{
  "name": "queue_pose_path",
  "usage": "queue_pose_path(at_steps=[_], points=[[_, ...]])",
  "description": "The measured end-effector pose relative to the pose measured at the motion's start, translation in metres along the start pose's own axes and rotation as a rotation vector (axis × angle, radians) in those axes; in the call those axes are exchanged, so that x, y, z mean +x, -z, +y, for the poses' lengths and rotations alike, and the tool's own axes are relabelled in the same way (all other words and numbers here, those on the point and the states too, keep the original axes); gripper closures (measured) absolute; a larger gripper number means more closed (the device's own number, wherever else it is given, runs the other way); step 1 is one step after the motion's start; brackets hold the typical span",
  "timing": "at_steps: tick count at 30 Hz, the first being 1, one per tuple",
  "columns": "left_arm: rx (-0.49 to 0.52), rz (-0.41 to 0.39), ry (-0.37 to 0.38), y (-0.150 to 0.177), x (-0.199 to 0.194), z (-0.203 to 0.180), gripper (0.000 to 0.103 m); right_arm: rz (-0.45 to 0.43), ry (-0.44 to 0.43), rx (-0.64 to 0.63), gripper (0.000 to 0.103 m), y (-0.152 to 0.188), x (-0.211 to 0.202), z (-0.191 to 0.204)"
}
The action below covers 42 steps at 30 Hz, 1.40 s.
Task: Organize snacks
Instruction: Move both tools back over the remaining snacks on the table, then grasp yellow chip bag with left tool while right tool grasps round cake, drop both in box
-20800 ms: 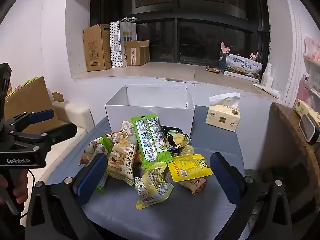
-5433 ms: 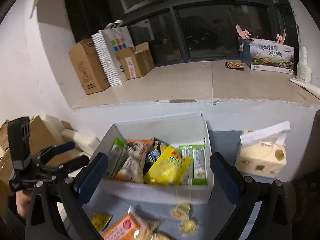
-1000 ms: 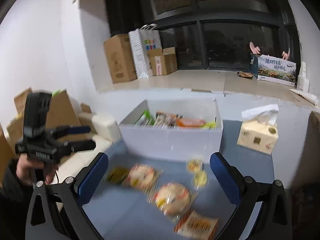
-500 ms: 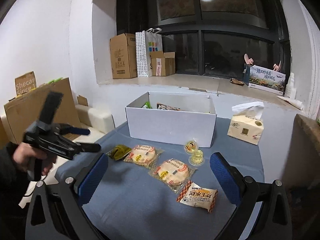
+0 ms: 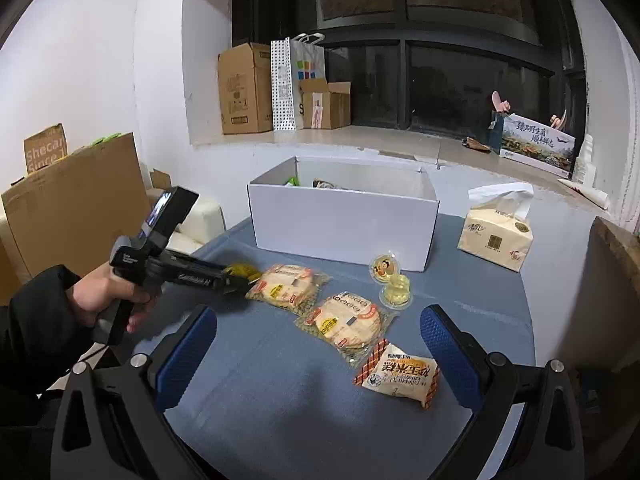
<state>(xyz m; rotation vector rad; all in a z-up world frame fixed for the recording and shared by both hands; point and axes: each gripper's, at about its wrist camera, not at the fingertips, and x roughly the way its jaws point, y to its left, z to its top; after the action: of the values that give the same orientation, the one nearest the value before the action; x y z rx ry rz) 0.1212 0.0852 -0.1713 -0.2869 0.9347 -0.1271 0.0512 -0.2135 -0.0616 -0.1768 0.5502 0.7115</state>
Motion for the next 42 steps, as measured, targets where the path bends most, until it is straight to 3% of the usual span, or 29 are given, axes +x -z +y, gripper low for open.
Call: queue_pose_path(at_steps=[3, 8, 12, 16, 22, 29, 32, 35, 42], points=[[0.014, -0.029, -0.022, 0.007, -0.012, 0.000, 0.064, 0.016, -0.008, 0.001, 0.000, 0.000, 0.006, 0.001], [0.003, -0.132, 0.024, 0.024, -0.061, -0.003, 0.064, 0.074, -0.029, -0.012, 0.000, -0.003, 0.032, 0.008], [0.034, -0.203, 0.025, 0.032, -0.101, -0.011, 0.064, 0.160, -0.067, -0.065, 0.000, -0.014, 0.082, 0.021], [0.053, -0.255, 0.026, 0.033, -0.130, -0.018, 0.064, 0.246, -0.089, -0.024, 0.000, -0.027, 0.138, 0.027], [0.077, -0.280, 0.017, 0.036, -0.141, -0.021, 0.064, 0.366, -0.020, -0.011, 0.000, -0.035, 0.205, 0.039], [0.066, -0.288, 0.020, 0.038, -0.145, -0.017, 0.064, 0.494, 0.007, -0.042, 0.002, -0.028, 0.246, 0.055], [0.055, -0.289, 0.019, 0.038, -0.145, -0.014, 0.064, 0.454, 0.000, -0.097, 0.023, -0.024, 0.241, 0.061], [0.053, -0.295, 0.019, 0.038, -0.146, -0.015, 0.064, 0.420, -0.034, -0.075, 0.024, -0.026, 0.228, 0.058], [0.059, -0.323, 0.033, 0.023, -0.149, -0.022, 0.064, 0.215, -0.093, 0.058, 0.024, -0.049, 0.149, 0.024]])
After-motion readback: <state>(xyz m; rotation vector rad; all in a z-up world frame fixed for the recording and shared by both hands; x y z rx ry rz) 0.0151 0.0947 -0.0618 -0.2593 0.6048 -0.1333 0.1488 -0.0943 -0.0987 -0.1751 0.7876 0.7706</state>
